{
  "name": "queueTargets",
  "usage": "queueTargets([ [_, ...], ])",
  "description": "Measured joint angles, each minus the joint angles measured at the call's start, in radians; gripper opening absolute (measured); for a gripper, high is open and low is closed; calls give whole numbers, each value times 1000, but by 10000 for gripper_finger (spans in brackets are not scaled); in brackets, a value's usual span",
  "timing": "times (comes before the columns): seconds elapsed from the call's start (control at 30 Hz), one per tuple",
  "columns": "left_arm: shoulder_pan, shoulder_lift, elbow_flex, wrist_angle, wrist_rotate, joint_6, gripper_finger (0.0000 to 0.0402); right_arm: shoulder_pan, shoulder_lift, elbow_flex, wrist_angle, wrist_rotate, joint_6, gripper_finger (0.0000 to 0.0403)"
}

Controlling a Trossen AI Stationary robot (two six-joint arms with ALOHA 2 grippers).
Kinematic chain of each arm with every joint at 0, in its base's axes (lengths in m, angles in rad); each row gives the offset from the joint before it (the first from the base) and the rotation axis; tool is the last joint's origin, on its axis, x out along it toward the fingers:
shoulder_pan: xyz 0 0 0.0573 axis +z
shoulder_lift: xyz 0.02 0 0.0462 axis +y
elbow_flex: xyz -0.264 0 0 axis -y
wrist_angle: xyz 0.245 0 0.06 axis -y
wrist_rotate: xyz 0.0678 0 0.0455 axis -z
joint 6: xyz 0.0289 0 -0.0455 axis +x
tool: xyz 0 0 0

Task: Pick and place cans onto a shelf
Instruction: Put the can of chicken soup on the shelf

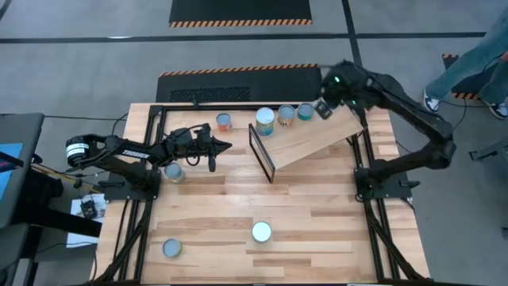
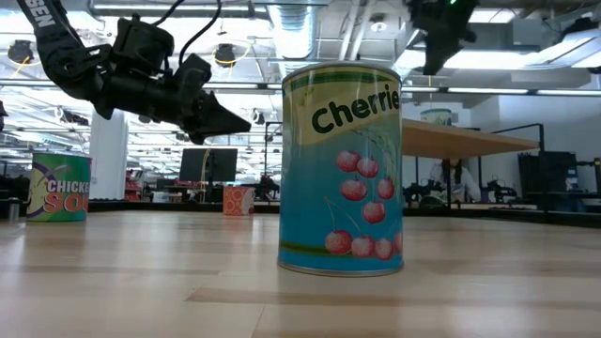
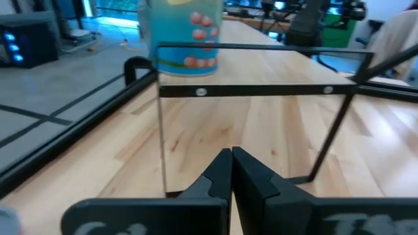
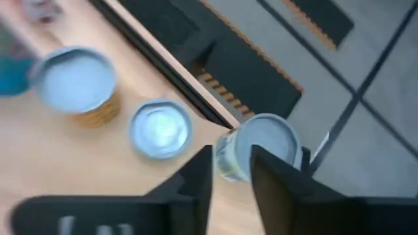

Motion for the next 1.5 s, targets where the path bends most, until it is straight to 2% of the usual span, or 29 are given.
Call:
queueTargets([
  [0.17, -11, 0, 0, 22, 68, 33, 0, 129, -176, -236, 177, -11, 17, 15],
  [0.33, -50, 0, 14, 21, 125, 69, 0, 281, -336, -535, 490, -13, 78, 21],
  [0.5, -151, 0, 89, -115, 165, 118, 0, 443, -423, -794, 883, 29, 68, 7],
  [0.73, -346, 0, 242, -421, 52, 205, 0, 617, -441, -1052, 1320, 40, -18, 11],
  [0.9, -474, 6, 333, -538, -30, 211, 0, 680, -433, -1164, 1475, 64, -20, 7],
  [1.03, -579, 8, 406, -702, -170, 201, 0, 723, -433, -1231, 1583, 94, -30, 8],
  [1.17, -650, 8, 471, -863, -287, 102, 0, 747, -435, -1242, 1618, 96, -62, 10],
  [1.3, -668, 7, 538, -1149, -361, -86, 0, 770, -435, -1242, 1633, 95, -65, 10],
  [1.5, -632, 7, 609, -1615, -431, -322, 0, 812, -435, -1242, 1625, 95, -65, 10],
])
